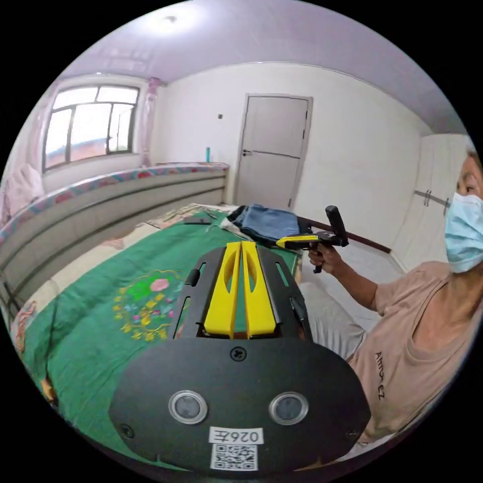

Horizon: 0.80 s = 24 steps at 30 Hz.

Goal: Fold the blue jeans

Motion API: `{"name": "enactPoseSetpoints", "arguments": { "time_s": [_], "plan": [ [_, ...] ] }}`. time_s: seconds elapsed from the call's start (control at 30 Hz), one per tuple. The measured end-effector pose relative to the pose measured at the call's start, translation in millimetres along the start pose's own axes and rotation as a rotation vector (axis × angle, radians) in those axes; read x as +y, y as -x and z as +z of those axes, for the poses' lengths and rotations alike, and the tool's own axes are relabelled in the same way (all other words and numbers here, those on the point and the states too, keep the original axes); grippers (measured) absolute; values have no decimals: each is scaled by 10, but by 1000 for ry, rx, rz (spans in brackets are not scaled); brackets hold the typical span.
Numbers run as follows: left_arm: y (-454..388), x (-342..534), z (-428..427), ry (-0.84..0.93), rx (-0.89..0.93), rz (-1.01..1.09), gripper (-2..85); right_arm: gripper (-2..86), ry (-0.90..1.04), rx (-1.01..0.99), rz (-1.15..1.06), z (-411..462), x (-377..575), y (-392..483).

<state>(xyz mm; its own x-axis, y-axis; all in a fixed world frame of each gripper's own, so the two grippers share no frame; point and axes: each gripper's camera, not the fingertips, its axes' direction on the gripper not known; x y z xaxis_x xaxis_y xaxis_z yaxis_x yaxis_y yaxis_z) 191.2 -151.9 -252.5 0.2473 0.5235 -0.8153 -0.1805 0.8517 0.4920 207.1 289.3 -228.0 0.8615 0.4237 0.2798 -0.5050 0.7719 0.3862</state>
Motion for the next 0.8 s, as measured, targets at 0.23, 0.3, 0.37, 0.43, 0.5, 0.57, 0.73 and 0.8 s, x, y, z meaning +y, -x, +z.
{"name": "enactPoseSetpoints", "arguments": {
  "time_s": [0.23, 0.3, 0.37, 0.43, 0.5, 0.57, 0.73, 0.8],
  "plan": [
    [606, -1375, 2726, 208, 321, -41, 102, 21, -6, 518, 217, -686, -140, -2165],
    [752, -1674, 3285, 260, 345, -67, 139, 41, -8, 613, 273, -843, -235, -2642],
    [909, -1929, 3798, 302, 386, -99, 157, 61, 1, 664, 342, -998, -348, -3234],
    [1112, -2200, 4366, 311, 378, -150, 174, 68, 13, 658, 390, -1075, -414, -3645],
    [1257, -2359, 4704, 301, 328, -194, 200, 82, 11, 620, 442, -1133, -462, -4026],
    [1398, -2482, 4999, 283, 287, -254, 240, 87, 14, 537, 499, -1164, -520, -4478],
    [1717, -2712, 5687, 320, 458, -419, 242, 87, -11, 465, 541, -1270, -666, -5001],
    [1793, -2739, 5703, 290, 383, -432, 175, 76, -37, 459, 537, -1365, -700, -5065]
  ]
}}
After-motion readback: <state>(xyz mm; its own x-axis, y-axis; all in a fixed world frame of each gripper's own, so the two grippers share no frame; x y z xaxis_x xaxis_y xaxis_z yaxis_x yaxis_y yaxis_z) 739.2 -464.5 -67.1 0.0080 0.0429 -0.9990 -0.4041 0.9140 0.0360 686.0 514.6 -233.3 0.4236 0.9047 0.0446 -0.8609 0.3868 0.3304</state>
